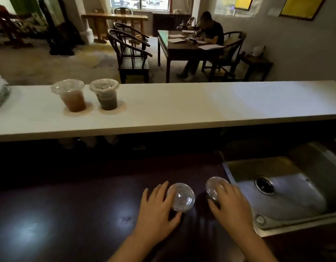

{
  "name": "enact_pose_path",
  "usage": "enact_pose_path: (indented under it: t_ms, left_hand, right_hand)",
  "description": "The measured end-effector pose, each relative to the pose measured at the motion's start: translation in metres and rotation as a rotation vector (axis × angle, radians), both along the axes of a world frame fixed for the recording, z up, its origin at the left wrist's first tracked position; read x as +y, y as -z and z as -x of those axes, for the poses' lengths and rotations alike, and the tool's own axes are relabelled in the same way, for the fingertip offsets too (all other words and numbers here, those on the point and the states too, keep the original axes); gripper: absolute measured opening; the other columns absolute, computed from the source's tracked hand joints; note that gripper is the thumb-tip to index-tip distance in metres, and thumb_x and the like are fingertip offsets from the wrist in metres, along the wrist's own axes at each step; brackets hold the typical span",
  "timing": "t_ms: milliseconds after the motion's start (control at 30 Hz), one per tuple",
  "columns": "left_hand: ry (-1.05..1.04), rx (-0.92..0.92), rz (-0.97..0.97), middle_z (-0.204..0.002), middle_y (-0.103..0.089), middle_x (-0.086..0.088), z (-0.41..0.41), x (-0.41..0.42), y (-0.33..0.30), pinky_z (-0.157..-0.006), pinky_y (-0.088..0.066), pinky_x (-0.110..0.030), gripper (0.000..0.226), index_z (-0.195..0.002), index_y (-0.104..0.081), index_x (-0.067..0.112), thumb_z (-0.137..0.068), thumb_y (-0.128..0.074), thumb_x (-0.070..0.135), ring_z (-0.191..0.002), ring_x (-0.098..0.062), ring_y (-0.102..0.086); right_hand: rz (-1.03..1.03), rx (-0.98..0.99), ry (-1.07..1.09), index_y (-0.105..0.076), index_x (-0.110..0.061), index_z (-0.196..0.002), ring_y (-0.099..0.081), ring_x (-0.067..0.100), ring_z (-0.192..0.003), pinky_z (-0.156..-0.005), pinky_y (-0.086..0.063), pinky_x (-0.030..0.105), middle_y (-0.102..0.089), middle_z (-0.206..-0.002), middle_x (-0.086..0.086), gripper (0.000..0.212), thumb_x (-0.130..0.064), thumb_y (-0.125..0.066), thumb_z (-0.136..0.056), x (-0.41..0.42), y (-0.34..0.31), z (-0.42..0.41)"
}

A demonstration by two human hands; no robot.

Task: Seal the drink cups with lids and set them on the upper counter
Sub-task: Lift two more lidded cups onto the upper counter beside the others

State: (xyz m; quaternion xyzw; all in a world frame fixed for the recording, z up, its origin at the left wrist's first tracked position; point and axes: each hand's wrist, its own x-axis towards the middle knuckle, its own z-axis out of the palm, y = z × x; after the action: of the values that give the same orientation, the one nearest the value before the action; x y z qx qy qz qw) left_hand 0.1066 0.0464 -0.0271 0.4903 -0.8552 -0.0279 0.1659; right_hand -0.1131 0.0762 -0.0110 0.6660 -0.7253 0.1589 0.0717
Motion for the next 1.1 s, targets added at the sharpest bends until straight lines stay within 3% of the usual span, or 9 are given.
enact_pose_path:
  t_ms: [167,300,400,500,633,733,867,1033,1100]
  left_hand:
    - [-0.071,-0.123,-0.024,-0.122,-0.061,-0.009,0.036,0.014,0.034,-0.087,-0.042,-0.061,0.069,-0.121,-0.048,0.021,-0.063,-0.05,0.058,-0.113,-0.03,-0.057]
    - [-0.157,-0.145,-0.07,-0.134,-0.051,-0.014,0.044,0.018,0.053,-0.084,-0.041,-0.064,0.083,-0.127,-0.045,0.021,-0.055,-0.076,0.05,-0.124,-0.037,-0.037]
    - [-0.183,0.007,-0.131,-0.143,-0.033,-0.011,0.048,0.021,0.063,-0.076,-0.054,-0.053,0.086,-0.132,-0.04,0.023,-0.058,-0.082,0.037,-0.112,-0.04,-0.054]
    - [-0.194,0.231,-0.153,-0.15,-0.026,-0.005,0.051,0.021,0.077,-0.066,-0.059,-0.039,0.084,-0.136,-0.036,0.025,-0.065,-0.082,0.023,-0.105,-0.029,-0.06]
    - [-0.286,0.49,-0.121,-0.148,-0.031,0.006,0.063,0.015,0.086,-0.086,-0.053,-0.036,0.075,-0.133,-0.04,0.028,-0.071,-0.078,0.008,-0.122,-0.014,-0.044]
    - [-0.345,0.63,-0.118,-0.142,-0.041,0.006,0.071,0.008,0.086,-0.097,-0.041,-0.024,0.074,-0.13,-0.046,0.024,-0.068,-0.08,0.003,-0.125,-0.004,-0.039]
    - [-0.366,0.705,-0.128,-0.137,-0.046,0.005,0.073,0.002,0.084,-0.099,-0.031,-0.005,0.067,-0.126,-0.055,0.016,-0.066,-0.08,-0.001,-0.124,0.009,-0.037]
    - [-0.338,0.718,-0.088,-0.131,-0.051,0.002,0.064,0.0,0.083,-0.099,-0.03,-0.005,0.064,-0.119,-0.059,0.01,-0.062,-0.081,-0.006,-0.123,0.013,-0.036]
    - [-0.323,0.708,-0.077,-0.131,-0.051,0.004,0.059,0.001,0.079,-0.098,-0.032,-0.005,0.064,-0.119,-0.059,0.012,-0.061,-0.082,-0.005,-0.123,0.012,-0.038]
  right_hand:
    - [-0.097,0.032,-0.063,-0.064,-0.015,-0.109,-0.059,0.037,-0.106,-0.065,-0.055,0.044,-0.061,-0.12,0.013,0.067,-0.027,-0.087,-0.047,-0.002,0.033,0.048]
    - [-0.154,0.012,-0.133,-0.056,-0.022,-0.119,-0.057,0.04,-0.109,-0.063,-0.056,0.048,-0.055,-0.132,0.009,0.072,-0.035,-0.084,-0.054,-0.005,0.056,0.069]
    - [-0.114,-0.108,-0.161,-0.055,-0.02,-0.123,-0.065,0.034,-0.092,-0.05,-0.056,0.04,-0.055,-0.132,0.009,0.075,-0.031,-0.087,-0.056,-0.004,0.066,0.074]
    - [-0.044,-0.262,-0.183,-0.056,-0.016,-0.124,-0.066,0.032,-0.091,-0.056,-0.057,0.037,-0.055,-0.132,0.012,0.074,-0.019,-0.087,-0.058,-0.007,0.076,0.07]
    - [0.018,-0.466,-0.172,-0.054,-0.013,-0.127,-0.057,0.037,-0.111,-0.078,-0.055,0.048,-0.051,-0.135,0.014,0.075,-0.003,-0.084,-0.06,-0.011,0.094,0.062]
    - [0.038,-0.542,-0.139,-0.055,-0.013,-0.128,-0.054,0.037,-0.115,-0.084,-0.053,0.047,-0.05,-0.136,0.014,0.072,-0.003,-0.083,-0.062,-0.012,0.1,0.057]
    - [0.082,-0.552,-0.119,-0.059,-0.014,-0.123,-0.055,0.031,-0.114,-0.084,-0.053,0.044,-0.055,-0.131,0.01,0.07,-0.002,-0.083,-0.059,-0.013,0.099,0.052]
    - [0.135,-0.533,-0.135,-0.062,-0.011,-0.117,-0.056,0.024,-0.111,-0.085,-0.047,0.031,-0.059,-0.124,0.008,0.069,0.002,-0.085,-0.053,-0.013,0.099,0.048]
    - [0.149,-0.533,-0.151,-0.061,-0.013,-0.116,-0.055,0.022,-0.11,-0.084,-0.049,0.031,-0.059,-0.124,0.007,0.07,0.002,-0.085,-0.052,-0.012,0.097,0.045]
